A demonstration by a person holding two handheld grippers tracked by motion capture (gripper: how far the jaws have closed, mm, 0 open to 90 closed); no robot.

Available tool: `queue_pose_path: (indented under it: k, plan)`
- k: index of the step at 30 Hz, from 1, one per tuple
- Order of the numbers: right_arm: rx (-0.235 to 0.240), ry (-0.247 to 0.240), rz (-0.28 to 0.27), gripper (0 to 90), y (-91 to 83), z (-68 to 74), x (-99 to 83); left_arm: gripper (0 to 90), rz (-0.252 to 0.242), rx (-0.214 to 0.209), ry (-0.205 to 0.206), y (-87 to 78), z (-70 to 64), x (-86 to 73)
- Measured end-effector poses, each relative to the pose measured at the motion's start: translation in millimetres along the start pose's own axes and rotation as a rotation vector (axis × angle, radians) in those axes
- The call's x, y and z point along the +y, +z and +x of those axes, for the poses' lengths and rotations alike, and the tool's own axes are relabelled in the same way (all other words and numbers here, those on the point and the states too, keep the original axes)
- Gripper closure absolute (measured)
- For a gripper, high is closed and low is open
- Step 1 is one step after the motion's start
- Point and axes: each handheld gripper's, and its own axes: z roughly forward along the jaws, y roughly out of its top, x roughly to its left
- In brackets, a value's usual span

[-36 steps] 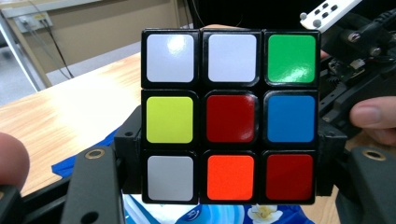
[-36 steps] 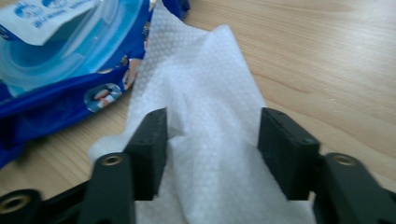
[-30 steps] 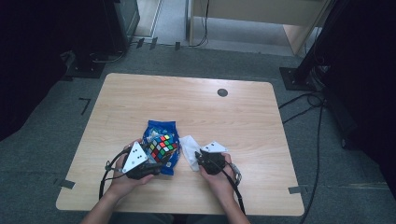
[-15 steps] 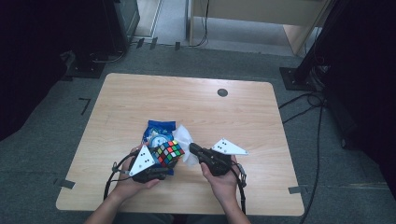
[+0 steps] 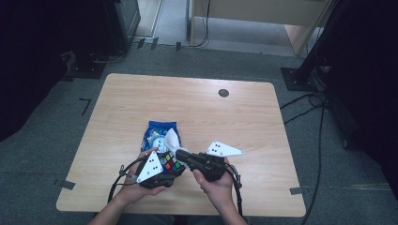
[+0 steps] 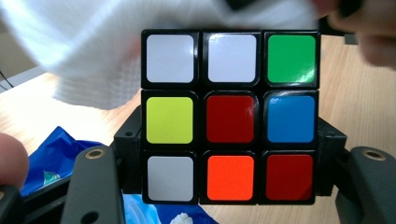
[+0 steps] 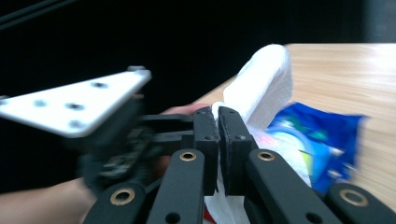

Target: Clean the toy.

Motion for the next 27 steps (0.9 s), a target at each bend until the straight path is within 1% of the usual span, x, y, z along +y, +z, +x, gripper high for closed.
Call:
queue_pose_path:
  k: [2,3,4,6,7,9,10,12,14,15,17,19,21,23,25,26,27]
  plan:
    - [0.024,-0.033,0.015,87.8,1.3,5.8,2.6,33.8,-0.009,-0.001,-0.015,-2.5,3.5,0.5]
    - [0.014,-0.048,0.019,87.7,1.0,7.0,3.4,33.8,-0.013,0.002,-0.017,-3.6,4.7,0.8]
    - [0.011,-0.047,0.021,87.6,0.5,6.7,3.4,33.8,-0.020,0.006,-0.020,-5.2,5.8,1.3]
    - [0.010,-0.028,0.013,87.4,-1.8,2.0,2.5,33.8,-0.025,0.016,-0.020,-8.1,8.7,2.0]
    - [-0.002,-0.018,0.011,87.4,-3.8,-1.2,2.1,33.8,-0.037,0.012,-0.034,-10.2,11.1,2.4]
    - [-0.049,-0.011,0.006,87.2,-7.8,-9.0,0.5,33.8,-0.050,0.011,-0.051,-13.3,14.6,3.1]
    - [-0.061,-0.002,0.003,87.2,-9.1,-11.7,-0.1,33.8,-0.055,0.014,-0.056,-14.4,16.0,3.6]
    - [-0.096,0.023,0.001,87.0,-11.2,-18.7,-1.4,33.9,-0.055,0.014,-0.055,-14.3,15.5,3.8]
    - [-0.112,0.044,-0.005,86.9,-11.5,-23.1,-2.2,33.9,-0.046,0.009,-0.038,-11.3,10.1,4.4]
    - [-0.107,0.052,-0.007,86.9,-10.8,-22.6,-2.3,33.9,-0.040,0.005,-0.029,-9.7,7.5,4.6]
    - [-0.093,0.045,-0.011,86.7,-8.6,-18.4,-2.0,33.8,-0.022,0.008,-0.007,-4.8,1.4,4.7]
    - [-0.062,0.029,-0.009,86.4,-5.2,-9.3,-0.8,33.9,-0.012,0.002,-0.009,-1.7,-0.2,3.6]
    - [-0.041,0.006,0.000,86.2,-3.7,-2.0,1.0,33.9,-0.015,0.007,-0.020,-2.2,2.4,2.8]
    - [-0.020,-0.015,0.011,85.9,-3.9,3.3,3.8,33.9,-0.029,0.017,-0.040,-5.6,7.1,3.2]
    - [-0.011,-0.016,0.013,85.5,-5.2,2.9,4.6,33.9,-0.046,0.026,-0.054,-9.9,11.3,4.0]
    - [-0.013,-0.013,0.013,85.3,-6.1,0.7,4.7,33.9,-0.053,0.029,-0.058,-12.1,13.0,4.3]
    - [-0.027,-0.008,0.014,85.3,-7.3,-2.3,4.3,33.8,-0.061,0.031,-0.059,-13.8,14.0,4.6]
